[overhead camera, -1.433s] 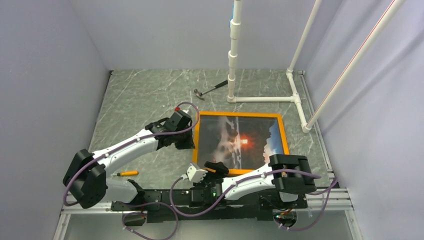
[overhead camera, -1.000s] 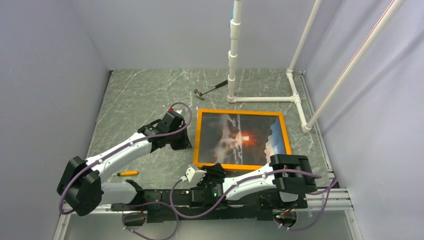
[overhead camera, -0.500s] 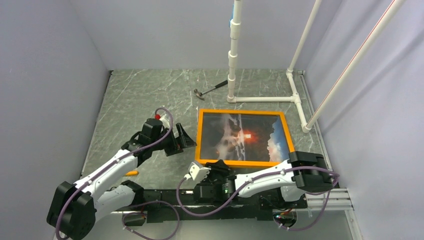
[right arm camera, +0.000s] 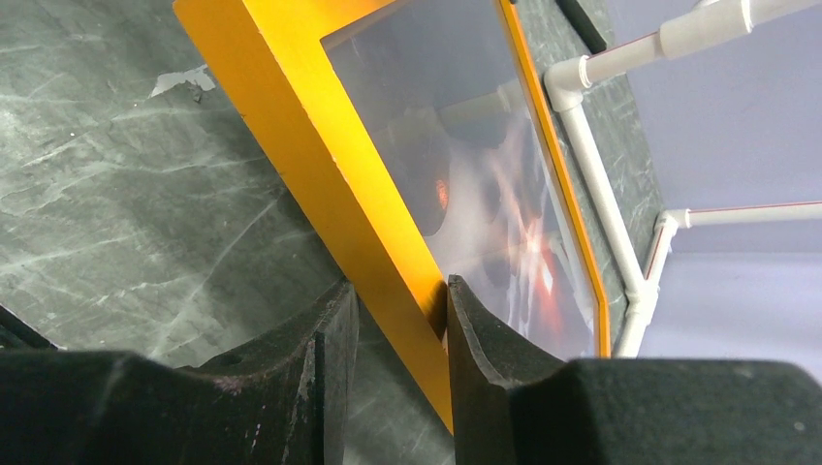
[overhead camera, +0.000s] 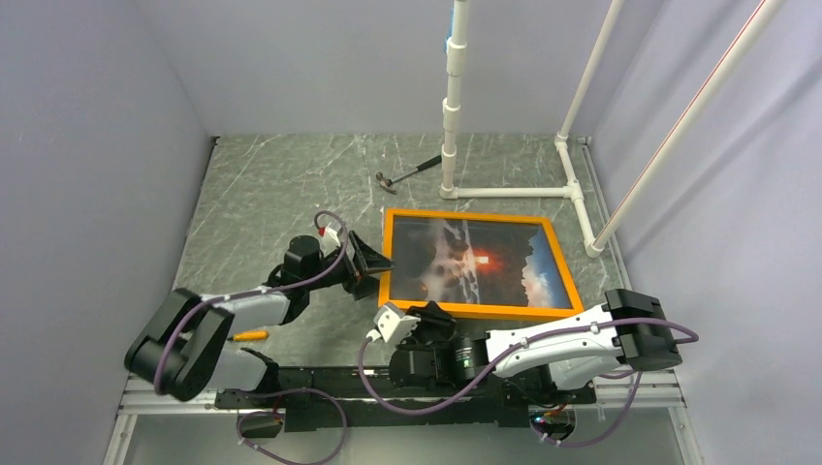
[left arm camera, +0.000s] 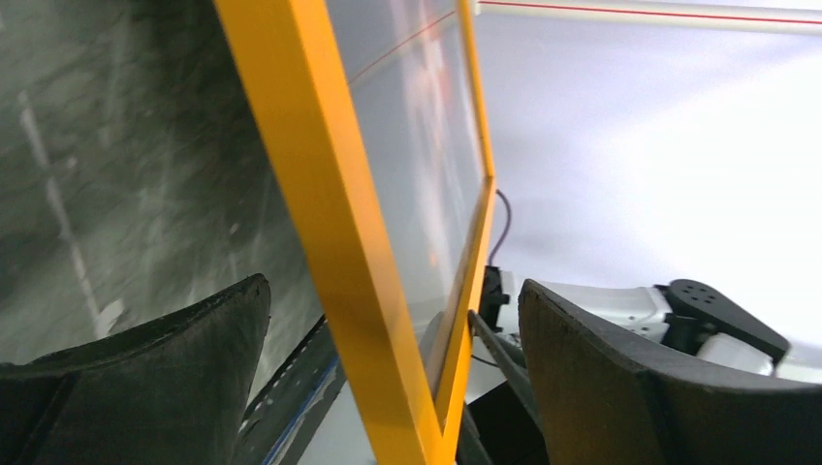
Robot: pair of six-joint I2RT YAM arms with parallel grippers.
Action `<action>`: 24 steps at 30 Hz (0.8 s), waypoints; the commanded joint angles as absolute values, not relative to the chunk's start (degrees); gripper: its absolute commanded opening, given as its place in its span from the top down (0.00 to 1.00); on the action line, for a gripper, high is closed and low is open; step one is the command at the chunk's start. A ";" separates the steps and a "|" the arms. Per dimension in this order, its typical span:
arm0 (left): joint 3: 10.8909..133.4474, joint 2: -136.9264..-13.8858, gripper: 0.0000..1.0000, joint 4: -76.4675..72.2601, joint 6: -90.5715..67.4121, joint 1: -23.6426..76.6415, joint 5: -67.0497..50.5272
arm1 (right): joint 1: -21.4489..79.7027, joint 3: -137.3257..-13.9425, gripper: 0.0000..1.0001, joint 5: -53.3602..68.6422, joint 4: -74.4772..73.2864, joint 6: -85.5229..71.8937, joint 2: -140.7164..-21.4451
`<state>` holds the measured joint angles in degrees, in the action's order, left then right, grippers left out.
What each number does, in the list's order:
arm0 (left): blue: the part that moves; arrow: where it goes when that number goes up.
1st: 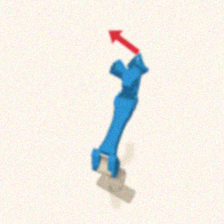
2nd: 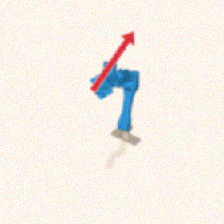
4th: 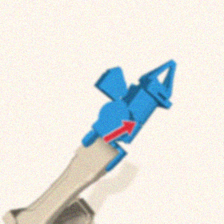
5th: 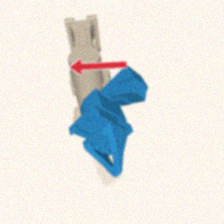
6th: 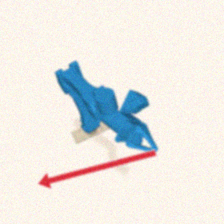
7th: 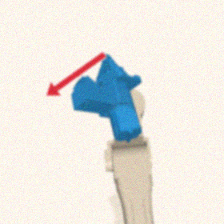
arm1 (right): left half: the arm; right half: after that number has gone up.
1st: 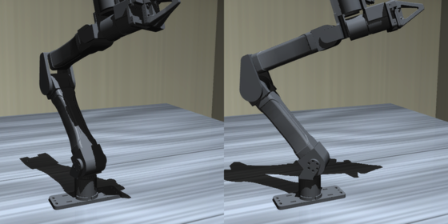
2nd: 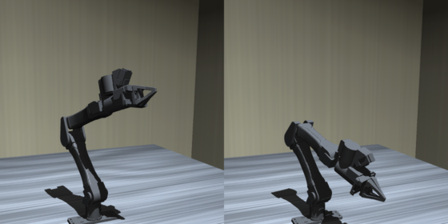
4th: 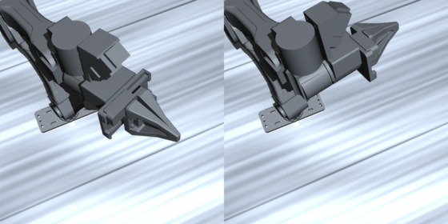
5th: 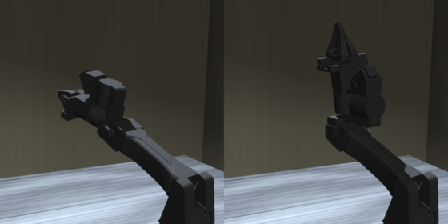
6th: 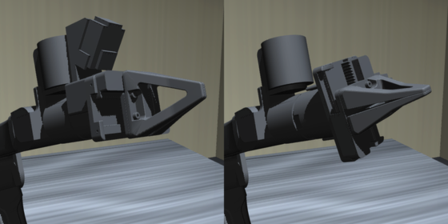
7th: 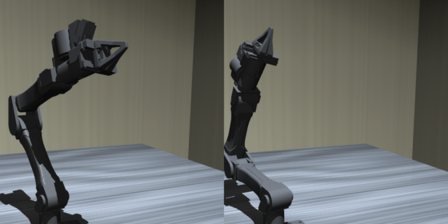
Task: Take the photo out of the frame
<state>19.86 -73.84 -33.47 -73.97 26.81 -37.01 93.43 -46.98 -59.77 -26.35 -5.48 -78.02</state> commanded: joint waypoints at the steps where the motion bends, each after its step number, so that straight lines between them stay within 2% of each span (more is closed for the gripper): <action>1: 21.06 -80.79 0.01 -59.01 -85.02 27.33 -40.48 | 93.49 -47.42 1.00 -61.98 -20.13 -7.33 -74.67; 3: 22.61 -85.16 0.02 -63.30 -87.12 28.77 -40.32 | 93.45 -47.44 1.00 -62.13 -20.41 -7.52 -74.54; 7: 24.07 -88.79 0.14 -64.96 -88.18 31.03 -37.27 | 93.46 -47.30 1.00 -62.23 -20.91 -8.31 -73.89; 14: 25.95 -84.25 0.32 -46.93 -81.38 32.60 -31.66 | 93.48 -47.10 1.00 -62.40 -22.80 -9.67 -72.59; 17: 25.44 -81.35 0.36 -40.41 -79.02 32.54 -29.74 | 93.48 -47.02 1.00 -62.62 -23.34 -9.57 -71.80; 19: 24.96 -79.27 0.32 -36.39 -76.62 32.52 -28.73 | 93.44 -47.15 1.00 -62.58 -23.66 -9.58 -71.06; 22: 24.02 -75.43 0.15 -28.74 -71.34 32.49 -26.41 | 93.39 -47.77 1.00 -62.32 -23.99 -9.04 -69.96; 24: 22.80 -71.86 0.08 -24.00 -67.90 32.33 -24.11 | 93.19 -48.41 1.00 -61.91 -24.90 -9.11 -69.41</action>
